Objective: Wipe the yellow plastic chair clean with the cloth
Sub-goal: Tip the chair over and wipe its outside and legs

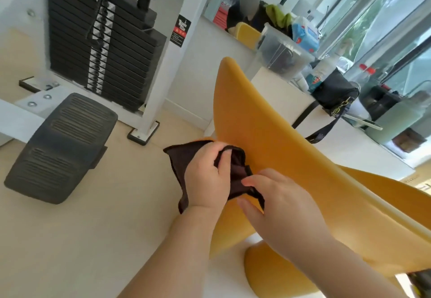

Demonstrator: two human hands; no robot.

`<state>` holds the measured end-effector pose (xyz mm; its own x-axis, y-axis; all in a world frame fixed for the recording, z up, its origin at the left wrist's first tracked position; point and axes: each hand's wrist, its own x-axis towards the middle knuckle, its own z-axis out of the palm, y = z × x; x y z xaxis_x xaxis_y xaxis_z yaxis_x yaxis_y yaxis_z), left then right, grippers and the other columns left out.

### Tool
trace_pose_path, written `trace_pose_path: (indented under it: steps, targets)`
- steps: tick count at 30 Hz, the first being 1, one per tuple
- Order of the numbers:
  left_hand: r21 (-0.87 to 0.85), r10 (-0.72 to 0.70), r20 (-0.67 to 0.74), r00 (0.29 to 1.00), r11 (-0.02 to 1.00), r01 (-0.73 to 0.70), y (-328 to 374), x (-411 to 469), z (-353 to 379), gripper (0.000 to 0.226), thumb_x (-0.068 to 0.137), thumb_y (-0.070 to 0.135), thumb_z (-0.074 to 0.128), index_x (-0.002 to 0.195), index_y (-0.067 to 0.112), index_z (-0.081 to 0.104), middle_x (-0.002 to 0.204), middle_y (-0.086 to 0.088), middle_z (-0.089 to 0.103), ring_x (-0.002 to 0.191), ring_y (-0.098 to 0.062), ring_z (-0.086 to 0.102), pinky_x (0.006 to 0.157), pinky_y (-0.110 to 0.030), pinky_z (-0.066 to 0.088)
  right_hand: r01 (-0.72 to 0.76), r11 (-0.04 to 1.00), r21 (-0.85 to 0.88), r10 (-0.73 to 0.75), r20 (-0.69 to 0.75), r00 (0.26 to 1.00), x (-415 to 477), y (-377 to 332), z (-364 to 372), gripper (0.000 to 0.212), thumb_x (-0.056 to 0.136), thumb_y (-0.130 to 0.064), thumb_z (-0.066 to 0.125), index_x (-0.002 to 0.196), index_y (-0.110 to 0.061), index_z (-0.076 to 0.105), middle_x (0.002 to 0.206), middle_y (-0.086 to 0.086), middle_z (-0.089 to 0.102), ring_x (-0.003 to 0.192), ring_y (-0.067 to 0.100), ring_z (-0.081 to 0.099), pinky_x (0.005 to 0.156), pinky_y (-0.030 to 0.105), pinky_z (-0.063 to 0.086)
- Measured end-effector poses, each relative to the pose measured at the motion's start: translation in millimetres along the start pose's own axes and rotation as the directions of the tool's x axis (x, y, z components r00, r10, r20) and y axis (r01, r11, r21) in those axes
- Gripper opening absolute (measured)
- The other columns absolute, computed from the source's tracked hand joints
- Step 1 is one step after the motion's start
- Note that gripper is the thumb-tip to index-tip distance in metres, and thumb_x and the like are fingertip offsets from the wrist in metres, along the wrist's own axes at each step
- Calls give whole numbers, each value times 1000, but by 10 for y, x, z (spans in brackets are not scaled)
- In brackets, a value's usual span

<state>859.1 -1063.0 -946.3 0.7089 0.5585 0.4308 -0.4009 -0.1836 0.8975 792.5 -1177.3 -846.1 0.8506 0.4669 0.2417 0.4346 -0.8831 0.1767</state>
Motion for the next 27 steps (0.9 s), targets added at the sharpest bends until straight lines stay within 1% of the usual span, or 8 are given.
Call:
trace_pose_path:
  steps: [4,6,9,11,15,18,23,27]
  targets:
    - [-108,120,-8,993,987,-120,93,133,129,11,97,15,64,104,16,72,100,7,70,97,-8,64,88,-24,52,159,934,-320,-139,85,987,104,49,-165,25,91,-49,53,94,-32,71,81,-12,56,82,18,50,66,35,50]
    - [-289,-88,-21,996,954,78,175,177,199,24,92,17,71,114,25,65,104,9,72,100,-6,66,89,-29,54,202,891,-406,-218,9,976,118,112,-237,25,94,-44,50,94,-30,70,86,-8,57,89,22,51,75,39,45]
    - [-607,-539,105,836,631,483,241,233,315,72,73,36,87,130,34,42,116,9,70,102,-10,69,91,-37,58,122,894,-431,-229,-207,951,128,266,-293,28,93,-36,60,118,-24,68,118,4,61,117,35,52,93,46,38]
    - [-606,-602,166,781,563,562,262,185,414,78,66,55,84,129,32,45,123,9,66,109,-12,67,96,-41,56,1,919,-394,-114,-264,958,142,339,-303,46,96,-37,61,138,-22,56,140,15,53,130,42,46,100,54,38]
    - [-498,-601,218,769,609,618,490,4,503,52,95,67,40,140,41,47,133,12,58,116,-9,59,101,-35,51,-133,947,-291,46,-285,957,237,338,-260,50,103,-41,45,149,-25,42,127,13,62,99,36,62,79,47,50]
    - [-629,-643,287,710,432,646,472,7,498,46,97,69,33,132,50,58,127,15,64,108,-4,64,88,-26,53,-130,954,-269,32,-342,939,262,338,-234,48,99,-31,50,146,-25,47,105,8,63,80,32,59,67,41,47]
    - [-754,-597,389,702,231,614,395,-1,374,36,93,41,56,124,31,71,127,0,70,120,-24,65,103,-45,49,-112,956,-270,13,-342,939,232,376,-235,51,98,-20,52,148,-25,46,102,9,60,77,31,55,67,41,46]
    - [-817,-678,366,638,94,569,289,-31,259,54,89,-4,32,112,21,75,116,-8,72,98,-26,71,86,-39,58,-106,971,-215,23,-356,934,243,364,-257,47,100,-21,55,146,-27,48,98,7,60,76,30,56,66,37,41]
